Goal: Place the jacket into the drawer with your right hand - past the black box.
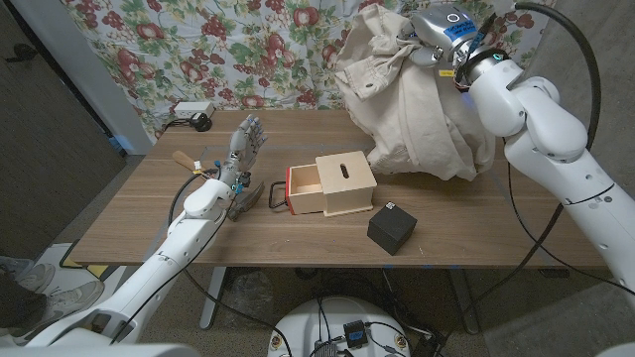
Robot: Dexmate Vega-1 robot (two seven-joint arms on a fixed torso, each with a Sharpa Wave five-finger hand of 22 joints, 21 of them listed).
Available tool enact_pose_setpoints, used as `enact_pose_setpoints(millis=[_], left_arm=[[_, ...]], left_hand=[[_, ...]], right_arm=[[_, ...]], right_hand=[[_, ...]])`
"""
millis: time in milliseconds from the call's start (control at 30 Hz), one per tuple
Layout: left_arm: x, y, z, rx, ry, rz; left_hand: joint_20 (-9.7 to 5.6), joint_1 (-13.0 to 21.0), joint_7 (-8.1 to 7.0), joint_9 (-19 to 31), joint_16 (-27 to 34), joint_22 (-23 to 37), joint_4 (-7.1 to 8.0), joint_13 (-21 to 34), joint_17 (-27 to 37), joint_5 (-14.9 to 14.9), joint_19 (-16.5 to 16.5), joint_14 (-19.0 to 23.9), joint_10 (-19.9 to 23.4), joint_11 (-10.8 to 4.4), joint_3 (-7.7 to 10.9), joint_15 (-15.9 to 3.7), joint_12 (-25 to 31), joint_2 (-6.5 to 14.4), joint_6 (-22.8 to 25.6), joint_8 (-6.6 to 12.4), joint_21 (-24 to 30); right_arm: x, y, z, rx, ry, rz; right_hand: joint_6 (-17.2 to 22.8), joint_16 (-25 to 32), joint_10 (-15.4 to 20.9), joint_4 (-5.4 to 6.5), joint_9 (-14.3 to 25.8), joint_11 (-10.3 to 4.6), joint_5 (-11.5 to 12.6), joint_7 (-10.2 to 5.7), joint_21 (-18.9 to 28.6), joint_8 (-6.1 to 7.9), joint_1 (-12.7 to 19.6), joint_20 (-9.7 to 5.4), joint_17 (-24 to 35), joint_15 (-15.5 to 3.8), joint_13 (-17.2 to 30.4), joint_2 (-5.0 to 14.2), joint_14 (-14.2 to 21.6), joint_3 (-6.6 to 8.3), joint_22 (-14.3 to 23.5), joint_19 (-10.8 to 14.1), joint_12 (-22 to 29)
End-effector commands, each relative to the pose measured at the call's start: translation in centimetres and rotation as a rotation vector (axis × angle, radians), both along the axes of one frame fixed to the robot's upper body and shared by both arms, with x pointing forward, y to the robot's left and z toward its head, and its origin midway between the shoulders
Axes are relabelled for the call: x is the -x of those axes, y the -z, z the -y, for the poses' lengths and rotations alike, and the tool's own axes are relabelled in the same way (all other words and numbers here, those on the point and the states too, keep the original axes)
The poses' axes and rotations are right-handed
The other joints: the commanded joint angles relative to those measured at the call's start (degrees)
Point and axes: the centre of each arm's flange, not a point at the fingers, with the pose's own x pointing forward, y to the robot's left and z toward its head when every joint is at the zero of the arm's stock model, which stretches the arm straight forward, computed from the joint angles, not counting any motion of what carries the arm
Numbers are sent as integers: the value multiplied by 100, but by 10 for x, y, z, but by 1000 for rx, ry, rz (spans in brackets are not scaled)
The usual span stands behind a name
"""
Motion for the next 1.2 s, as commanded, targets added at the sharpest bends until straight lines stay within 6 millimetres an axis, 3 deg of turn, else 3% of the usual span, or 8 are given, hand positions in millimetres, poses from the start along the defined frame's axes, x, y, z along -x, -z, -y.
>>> enact_pose_setpoints(millis=[33,1200], left_arm=[[-2,2,-4,10,2,-3],[-2,0,-15,13,0,3]], left_hand=[[8,8,-8,24,10,25,3,31,10,-9,-104,-727,-760,29,28,13,3,727,-726,17,-16],[11,8,-8,23,9,25,2,31,9,-9,-94,-724,-758,21,30,18,3,728,-725,17,-25]], right_arm=[[7,-10,-19,28,-35,22],[33,-19,-59,97,-159,70]], right_hand=[[198,-25,44,-12,27,4,39,174,38,14,631,-711,23,-913,28,562,484,-18,-10,-182,-20],[226,-119,61,3,86,-25,60,155,159,-21,642,-711,111,-912,105,556,483,-59,-138,-247,-82]])
